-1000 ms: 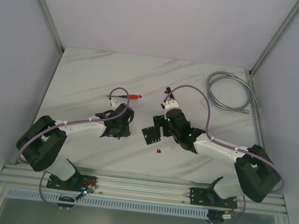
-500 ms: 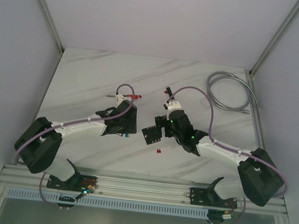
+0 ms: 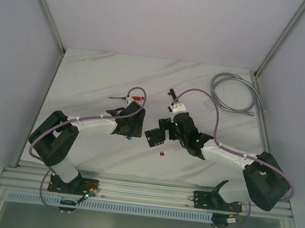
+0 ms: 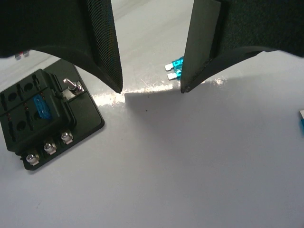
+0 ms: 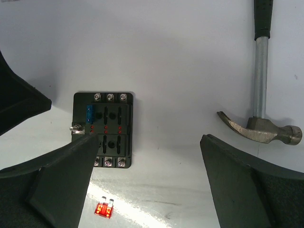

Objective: Snap on the fuse box
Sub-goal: Adjust the fuse at the center of the board.

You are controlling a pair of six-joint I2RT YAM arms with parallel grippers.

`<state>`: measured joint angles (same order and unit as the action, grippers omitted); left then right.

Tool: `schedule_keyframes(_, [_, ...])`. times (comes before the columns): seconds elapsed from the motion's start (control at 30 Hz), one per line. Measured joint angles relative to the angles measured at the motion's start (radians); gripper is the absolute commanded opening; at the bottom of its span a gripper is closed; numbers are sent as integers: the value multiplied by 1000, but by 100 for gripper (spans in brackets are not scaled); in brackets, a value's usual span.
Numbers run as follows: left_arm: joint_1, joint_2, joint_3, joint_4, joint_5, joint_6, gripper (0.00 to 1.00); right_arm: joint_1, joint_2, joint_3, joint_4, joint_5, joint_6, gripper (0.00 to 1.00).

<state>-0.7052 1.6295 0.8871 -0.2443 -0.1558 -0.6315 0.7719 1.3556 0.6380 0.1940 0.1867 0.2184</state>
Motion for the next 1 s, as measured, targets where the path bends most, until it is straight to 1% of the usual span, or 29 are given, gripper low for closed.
schedule_keyframes(0.33, [0,-77,-77,-12,46,-39,59,-1,0,-2,3,-4,0,96])
schedule_keyframes(0.47, [-2,-86,-84,-18,47,-60,56,-1,0,-2,7,-7,0,96])
schedule_keyframes(0.6, [-16,-79,-72,-48,15,-83,53,-3,0,-2,7,-8,0,96])
schedule_keyframes(0.8, [-66,-28,-10,-126,-85,-120,50,-3,-1,-3,8,-8,0,97])
schedule_keyframes(1.0, [-88,-26,-8,-161,-137,-185,46,-3,-1,-10,12,-8,0,97])
